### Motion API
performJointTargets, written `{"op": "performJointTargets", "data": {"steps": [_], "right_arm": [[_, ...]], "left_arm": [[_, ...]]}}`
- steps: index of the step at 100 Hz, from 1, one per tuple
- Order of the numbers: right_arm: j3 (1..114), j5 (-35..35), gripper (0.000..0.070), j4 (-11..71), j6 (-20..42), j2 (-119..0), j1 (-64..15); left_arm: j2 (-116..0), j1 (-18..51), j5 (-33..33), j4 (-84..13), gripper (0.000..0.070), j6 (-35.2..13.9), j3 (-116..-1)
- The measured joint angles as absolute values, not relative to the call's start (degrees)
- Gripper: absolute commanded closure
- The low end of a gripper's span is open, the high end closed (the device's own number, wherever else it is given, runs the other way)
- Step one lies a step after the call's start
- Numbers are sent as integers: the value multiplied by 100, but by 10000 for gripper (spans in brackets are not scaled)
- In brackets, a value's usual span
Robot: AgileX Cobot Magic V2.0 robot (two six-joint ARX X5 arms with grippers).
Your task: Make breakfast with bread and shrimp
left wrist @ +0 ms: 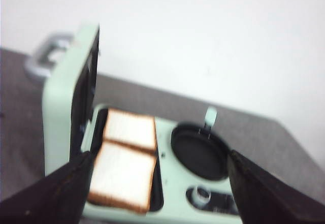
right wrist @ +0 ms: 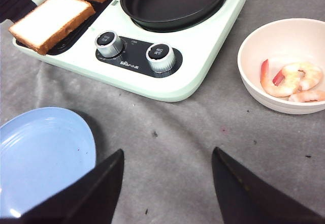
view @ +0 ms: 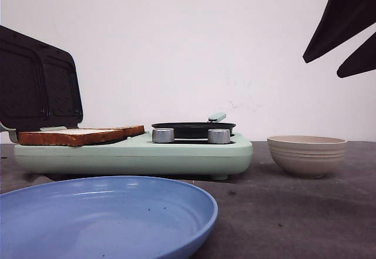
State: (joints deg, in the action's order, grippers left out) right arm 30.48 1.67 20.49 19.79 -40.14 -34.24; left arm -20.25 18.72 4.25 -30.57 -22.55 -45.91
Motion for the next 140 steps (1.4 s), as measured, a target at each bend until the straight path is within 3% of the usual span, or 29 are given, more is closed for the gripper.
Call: {"op": "performJointTargets", "data": {"steps": [45, 72, 96, 126, 140], "right_arm": [[3048, 169, 371, 2049, 1977, -4014, -3424], [3048, 169, 371, 2051, 1940, -4014, -3424], [3048, 169, 371, 2049, 1876, -4014, -3424], [3048, 169, 371, 2049, 1822, -4014, -3424], [3048, 169, 371, 2040, 1820, -4014, -3424]], "left_arm": [[-3345, 1594, 316, -3282, 225, -2464, -5854], [-3896, 904, -73, -3402, 225, -2773, -6351], [-4204, -276, -1293, -3238, 225, -3179, -6351], [-5284, -2226, -3800, -2379, 225, -4080, -6351], [-5861, -2504, -4191, -2145, 225, -4331, -6351]]}}
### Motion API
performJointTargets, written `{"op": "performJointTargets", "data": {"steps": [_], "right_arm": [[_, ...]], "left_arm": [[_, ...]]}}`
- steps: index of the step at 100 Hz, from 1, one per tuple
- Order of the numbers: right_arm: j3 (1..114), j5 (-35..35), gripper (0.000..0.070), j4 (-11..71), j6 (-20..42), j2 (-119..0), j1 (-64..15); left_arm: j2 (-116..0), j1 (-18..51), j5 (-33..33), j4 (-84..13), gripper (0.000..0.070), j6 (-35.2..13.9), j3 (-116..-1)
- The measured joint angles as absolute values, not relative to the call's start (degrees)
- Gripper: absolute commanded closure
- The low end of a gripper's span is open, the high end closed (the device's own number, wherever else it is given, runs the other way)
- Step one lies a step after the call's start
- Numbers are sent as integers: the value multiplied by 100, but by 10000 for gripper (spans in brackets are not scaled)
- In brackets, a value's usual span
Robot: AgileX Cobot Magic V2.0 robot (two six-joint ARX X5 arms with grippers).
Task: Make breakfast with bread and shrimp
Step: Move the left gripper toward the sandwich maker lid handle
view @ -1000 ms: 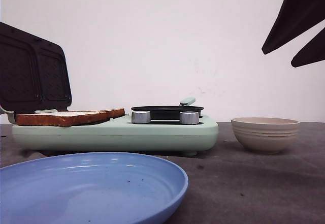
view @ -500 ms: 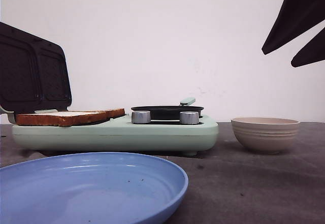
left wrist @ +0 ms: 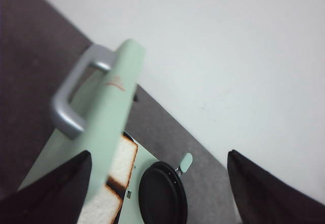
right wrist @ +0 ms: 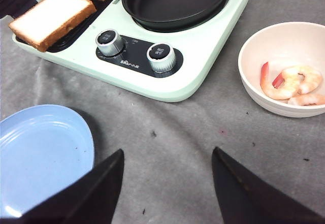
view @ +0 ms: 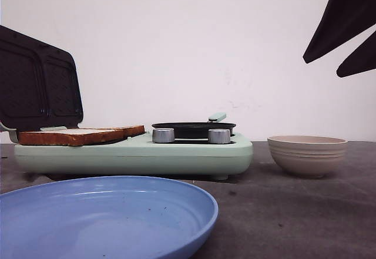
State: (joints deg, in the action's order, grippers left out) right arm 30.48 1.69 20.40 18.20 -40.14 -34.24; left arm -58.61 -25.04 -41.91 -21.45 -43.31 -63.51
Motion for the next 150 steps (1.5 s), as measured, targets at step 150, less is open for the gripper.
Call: {"op": "performJointTargets", "data": {"steps": [150], "right_arm": [[3048, 169, 371, 2027, 1999, -4014, -3424]], "left_arm": [[-8401, -2300, -4932, -482, 297, -4753, -6351]]}}
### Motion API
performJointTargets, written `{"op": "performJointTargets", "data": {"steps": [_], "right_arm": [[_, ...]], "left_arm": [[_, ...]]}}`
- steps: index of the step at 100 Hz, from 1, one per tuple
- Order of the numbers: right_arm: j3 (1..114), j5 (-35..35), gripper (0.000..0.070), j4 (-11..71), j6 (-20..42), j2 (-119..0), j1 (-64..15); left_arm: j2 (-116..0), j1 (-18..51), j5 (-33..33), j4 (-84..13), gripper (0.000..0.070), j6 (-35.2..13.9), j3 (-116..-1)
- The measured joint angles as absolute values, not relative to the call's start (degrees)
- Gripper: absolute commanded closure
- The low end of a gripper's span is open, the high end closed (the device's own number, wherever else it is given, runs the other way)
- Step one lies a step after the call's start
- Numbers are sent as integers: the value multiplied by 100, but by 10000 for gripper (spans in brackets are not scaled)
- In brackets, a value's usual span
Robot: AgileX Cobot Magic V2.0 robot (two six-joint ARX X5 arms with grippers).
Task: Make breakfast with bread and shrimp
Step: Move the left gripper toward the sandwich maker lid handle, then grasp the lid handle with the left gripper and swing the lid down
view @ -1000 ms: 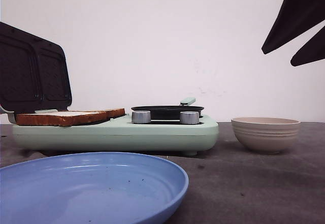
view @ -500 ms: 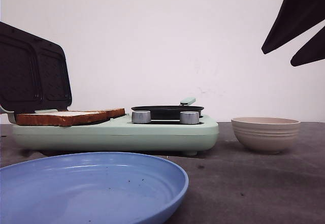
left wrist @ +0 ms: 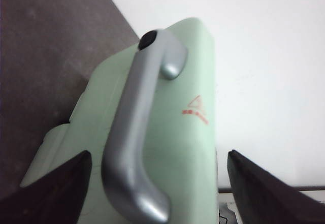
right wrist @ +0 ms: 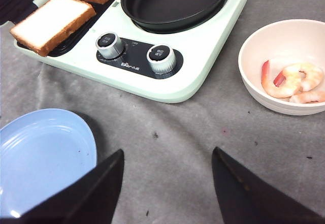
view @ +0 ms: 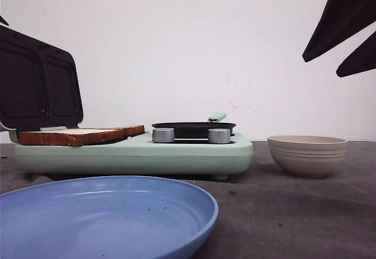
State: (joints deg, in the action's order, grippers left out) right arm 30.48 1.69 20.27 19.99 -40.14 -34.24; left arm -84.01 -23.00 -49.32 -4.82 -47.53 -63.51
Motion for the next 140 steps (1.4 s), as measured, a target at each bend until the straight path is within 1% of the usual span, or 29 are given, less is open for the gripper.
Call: {"op": "performJointTargets", "data": {"steps": [5, 10, 22, 34, 52, 56, 67, 74, 76, 90, 109, 121, 140], "right_arm": [[3048, 169, 371, 2027, 1999, -4014, -3424], [3048, 169, 371, 2027, 1999, -4014, -3424], [3048, 169, 371, 2027, 2001, -4014, -3424], [3048, 167, 371, 2027, 2001, -4014, -3424], [3048, 167, 371, 2027, 2001, -4014, -3424], [3048, 167, 371, 2027, 2001, -4014, -3424], [3048, 167, 371, 2027, 2001, -4014, -3424], [3048, 167, 371, 2027, 2008, -4014, -3424], [3048, 167, 371, 2027, 2012, -4014, -3424], [3048, 167, 371, 2027, 2045, -4014, -3424], [3048, 167, 371, 2027, 2067, -4014, -3424], [3048, 167, 371, 2027, 2106, -4014, -3424], [3048, 167, 371, 2027, 2128, -4014, -3424]], "left_arm": [[-8425, -2296, -4932, -478, 357, -4755, -6351], [-8434, -2296, -4932, -473, 398, -4755, -6351], [-8434, -2296, -4932, -399, 406, -4755, -6351], [-8438, -2296, -4925, -390, 477, -4755, -6351], [-8482, -2279, -4899, -401, 487, -4751, -6351], [-8501, -2261, -4897, -401, 522, -4751, -6351], [-8545, -2204, -4877, -403, 581, -4744, -6351], [-8549, -2185, -4875, -408, 680, -4727, -6351], [-8549, -2182, -4880, -405, 697, -4729, -6351], [-8549, -2171, -4899, -401, 696, -4803, -6351], [-8547, -2119, -4895, -403, 696, -4788, -6357], [-8543, -1973, -4904, -395, 696, -4700, -6386], [-8510, -1516, -4950, -349, 696, -4438, -6429]]}}
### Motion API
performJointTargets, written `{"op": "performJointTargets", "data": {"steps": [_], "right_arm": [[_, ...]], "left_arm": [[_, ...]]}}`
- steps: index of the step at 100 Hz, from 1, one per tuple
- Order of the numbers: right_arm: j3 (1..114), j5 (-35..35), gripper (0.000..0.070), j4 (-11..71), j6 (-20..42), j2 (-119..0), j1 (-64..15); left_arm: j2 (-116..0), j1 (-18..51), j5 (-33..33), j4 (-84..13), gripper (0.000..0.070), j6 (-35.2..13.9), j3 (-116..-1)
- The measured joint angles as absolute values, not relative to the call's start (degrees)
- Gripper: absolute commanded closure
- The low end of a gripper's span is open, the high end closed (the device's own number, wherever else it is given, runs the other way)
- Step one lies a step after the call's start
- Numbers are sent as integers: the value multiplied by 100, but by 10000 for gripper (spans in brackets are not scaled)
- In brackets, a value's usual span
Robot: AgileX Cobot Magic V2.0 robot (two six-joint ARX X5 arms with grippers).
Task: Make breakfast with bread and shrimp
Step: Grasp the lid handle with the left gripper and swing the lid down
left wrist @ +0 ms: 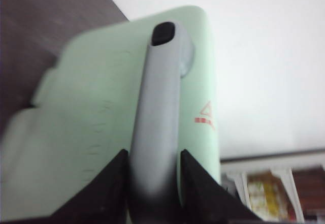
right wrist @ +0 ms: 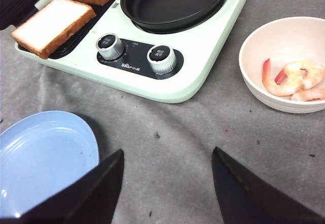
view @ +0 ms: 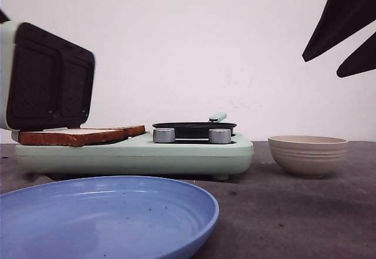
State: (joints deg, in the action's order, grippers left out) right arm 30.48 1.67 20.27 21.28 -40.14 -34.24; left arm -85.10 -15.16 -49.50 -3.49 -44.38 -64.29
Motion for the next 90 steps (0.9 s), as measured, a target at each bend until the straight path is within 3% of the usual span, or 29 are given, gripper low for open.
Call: {"op": "performJointTargets", "data": {"steps": [20, 47, 90], "right_arm": [[3048, 167, 371, 2029, 2132, -4014, -3424], [3048, 167, 371, 2029, 2145, -4014, -3424], [3048, 167, 371, 2029, 2147, -4014, -3424]], "left_arm": [[-8488, -965, -4757, -591, 696, -4064, -6473], [-8438, -193, -4064, -1146, 696, -3232, -6530], [-8484, 790, -2755, -1404, 696, -2506, -6530]]}}
